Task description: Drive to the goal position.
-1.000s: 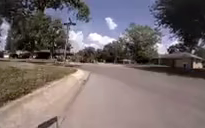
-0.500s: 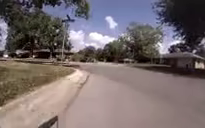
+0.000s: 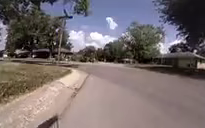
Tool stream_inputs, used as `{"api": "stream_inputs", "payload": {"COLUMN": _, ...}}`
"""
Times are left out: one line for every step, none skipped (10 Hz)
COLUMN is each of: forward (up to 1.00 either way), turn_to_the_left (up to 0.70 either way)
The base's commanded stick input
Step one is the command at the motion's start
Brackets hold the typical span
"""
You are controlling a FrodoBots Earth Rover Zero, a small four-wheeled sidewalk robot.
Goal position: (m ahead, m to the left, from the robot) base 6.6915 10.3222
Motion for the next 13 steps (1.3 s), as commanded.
{"api": "stream_inputs", "payload": {"forward": 1.00, "turn_to_the_left": 0.00}}
{"api": "stream_inputs", "payload": {"forward": 1.00, "turn_to_the_left": 0.00}}
{"api": "stream_inputs", "payload": {"forward": 1.00, "turn_to_the_left": 0.00}}
{"api": "stream_inputs", "payload": {"forward": 1.00, "turn_to_the_left": 0.00}}
{"api": "stream_inputs", "payload": {"forward": 1.00, "turn_to_the_left": 0.00}}
{"api": "stream_inputs", "payload": {"forward": 1.00, "turn_to_the_left": 0.00}}
{"api": "stream_inputs", "payload": {"forward": 1.00, "turn_to_the_left": 0.00}}
{"api": "stream_inputs", "payload": {"forward": 1.00, "turn_to_the_left": 0.00}}
{"api": "stream_inputs", "payload": {"forward": 1.00, "turn_to_the_left": 0.00}}
{"api": "stream_inputs", "payload": {"forward": 1.00, "turn_to_the_left": 0.00}}
{"api": "stream_inputs", "payload": {"forward": 1.00, "turn_to_the_left": 0.00}}
{"api": "stream_inputs", "payload": {"forward": 1.00, "turn_to_the_left": 0.00}}
{"api": "stream_inputs", "payload": {"forward": 1.00, "turn_to_the_left": 0.00}}
